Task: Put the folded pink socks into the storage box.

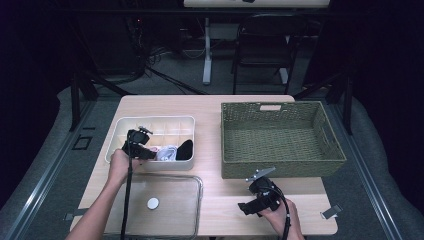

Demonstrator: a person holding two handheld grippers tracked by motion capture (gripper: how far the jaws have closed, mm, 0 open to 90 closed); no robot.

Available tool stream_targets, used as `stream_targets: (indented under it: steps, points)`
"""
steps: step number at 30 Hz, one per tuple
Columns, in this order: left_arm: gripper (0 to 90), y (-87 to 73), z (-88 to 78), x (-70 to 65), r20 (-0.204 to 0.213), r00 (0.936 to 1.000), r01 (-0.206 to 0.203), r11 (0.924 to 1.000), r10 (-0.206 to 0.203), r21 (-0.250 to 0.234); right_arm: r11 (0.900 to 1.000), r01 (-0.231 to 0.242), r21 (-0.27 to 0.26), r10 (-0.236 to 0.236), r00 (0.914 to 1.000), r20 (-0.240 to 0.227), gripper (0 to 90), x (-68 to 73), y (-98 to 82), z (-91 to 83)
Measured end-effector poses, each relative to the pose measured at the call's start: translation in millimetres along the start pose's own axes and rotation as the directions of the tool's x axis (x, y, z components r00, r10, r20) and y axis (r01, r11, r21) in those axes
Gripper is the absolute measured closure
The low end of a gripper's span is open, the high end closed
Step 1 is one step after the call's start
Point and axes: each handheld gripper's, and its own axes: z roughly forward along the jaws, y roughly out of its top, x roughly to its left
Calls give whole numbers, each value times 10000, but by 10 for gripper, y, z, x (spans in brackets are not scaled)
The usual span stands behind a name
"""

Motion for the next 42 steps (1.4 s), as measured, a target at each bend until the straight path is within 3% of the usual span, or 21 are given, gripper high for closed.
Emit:
stream_targets:
  steps: [4, 10, 17, 21, 27, 33, 36, 40, 42]
  points:
    - [741, 21, 48, -9, -72, 9999, -85, 9996, 87, 254, 10000, 49, -20, -49, 10000, -62, 142, 24, 8, 3]
    - [721, 10, 12, 15, 55, 10000, -35, 9999, 35, 158, 9998, -118, -158, 116, 9999, -90, 142, 17, 0, 0]
    - [548, -47, -159, 63, 206, 9994, 307, 9969, -293, -720, 10000, -58, -8, 58, 9999, -84, 142, -15, 8, -9]
    - [451, -71, -220, 88, 237, 9986, 482, 9949, -463, -890, 10000, -52, -73, 51, 10000, -83, 142, -12, 11, -13]
    - [336, -122, -361, 94, 295, 9984, 529, 9887, -492, -1404, 9999, -131, -91, 130, 9999, -108, 143, -29, 6, -20]
    - [189, -205, -543, 58, 466, 9982, 477, 9767, -388, -2091, 9996, -230, -132, 226, 9992, -330, 144, -31, 5, -15]
    - [142, -277, -633, 39, 470, 9983, 464, 9659, -356, -2547, 9998, -185, -95, 183, 9995, -252, 144, -28, 6, -19]
    - [66, -405, -723, 31, 615, 9975, 492, 9600, -334, -2757, 9988, -421, -253, 412, 9986, -334, 145, -20, 1, -17]
    - [53, -501, -763, 42, 640, 9973, 526, 9574, -358, -2839, 9993, -323, -188, 316, 9989, -355, 145, -32, 4, -28]
